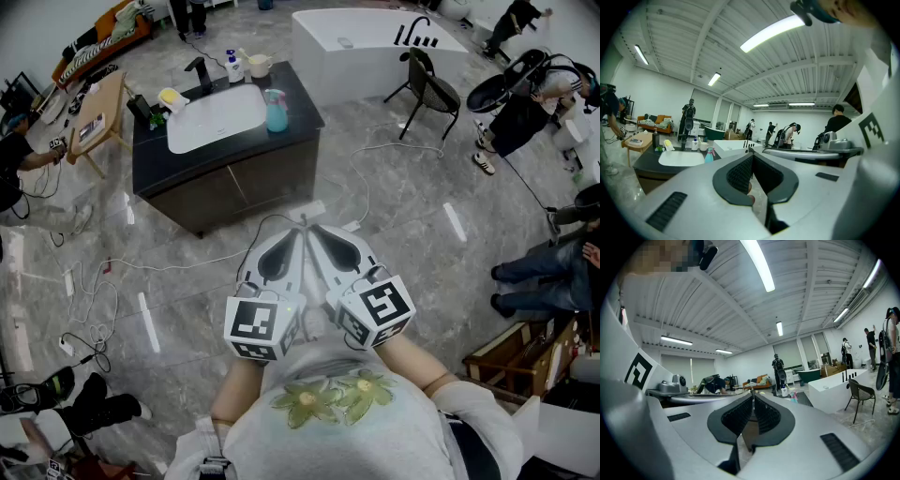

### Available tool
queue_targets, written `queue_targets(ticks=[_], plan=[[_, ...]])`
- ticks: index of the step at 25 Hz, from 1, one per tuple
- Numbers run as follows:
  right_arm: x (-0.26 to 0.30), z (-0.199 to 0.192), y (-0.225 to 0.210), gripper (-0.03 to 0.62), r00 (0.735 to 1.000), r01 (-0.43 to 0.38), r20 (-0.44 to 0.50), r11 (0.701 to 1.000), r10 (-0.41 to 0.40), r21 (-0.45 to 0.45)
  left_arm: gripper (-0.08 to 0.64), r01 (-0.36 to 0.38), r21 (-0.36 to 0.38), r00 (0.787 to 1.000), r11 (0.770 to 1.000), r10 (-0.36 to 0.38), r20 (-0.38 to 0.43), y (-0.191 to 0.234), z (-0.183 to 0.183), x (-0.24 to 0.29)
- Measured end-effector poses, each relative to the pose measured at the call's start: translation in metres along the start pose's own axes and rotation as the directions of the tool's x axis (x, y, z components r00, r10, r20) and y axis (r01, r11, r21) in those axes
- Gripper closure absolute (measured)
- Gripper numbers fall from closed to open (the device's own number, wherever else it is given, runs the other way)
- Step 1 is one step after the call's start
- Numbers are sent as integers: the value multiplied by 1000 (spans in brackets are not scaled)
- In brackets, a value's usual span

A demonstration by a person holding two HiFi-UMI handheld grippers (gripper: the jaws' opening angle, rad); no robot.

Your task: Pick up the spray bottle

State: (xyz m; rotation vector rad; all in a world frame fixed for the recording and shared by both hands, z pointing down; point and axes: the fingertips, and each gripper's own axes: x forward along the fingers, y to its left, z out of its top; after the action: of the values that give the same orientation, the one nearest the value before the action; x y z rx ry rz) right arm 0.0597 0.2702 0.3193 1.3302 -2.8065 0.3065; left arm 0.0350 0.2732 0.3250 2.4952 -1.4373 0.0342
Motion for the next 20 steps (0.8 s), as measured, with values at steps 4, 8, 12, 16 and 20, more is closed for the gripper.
queue_targets(ticks=[4,8,12,16,20], plan=[[5,0,-3,561,1000,-1,4,1000,1,4,551,1,4,1000,1000,0,-6,3,0,4],[5,-2,-7,561,1000,-11,-3,1000,11,9,551,-4,6,1000,1000,4,-11,1,-2,8],[5,-3,-16,561,1000,-12,-1,1000,12,21,551,-12,6,1000,1000,12,-14,-2,-3,16],[6,-4,-23,561,1000,-26,-6,1000,26,9,551,-30,3,999,1000,30,-15,-3,-4,23],[10,-13,-24,561,998,-54,-27,998,54,-15,551,-70,-1,997,998,70,-21,2,-12,27]])
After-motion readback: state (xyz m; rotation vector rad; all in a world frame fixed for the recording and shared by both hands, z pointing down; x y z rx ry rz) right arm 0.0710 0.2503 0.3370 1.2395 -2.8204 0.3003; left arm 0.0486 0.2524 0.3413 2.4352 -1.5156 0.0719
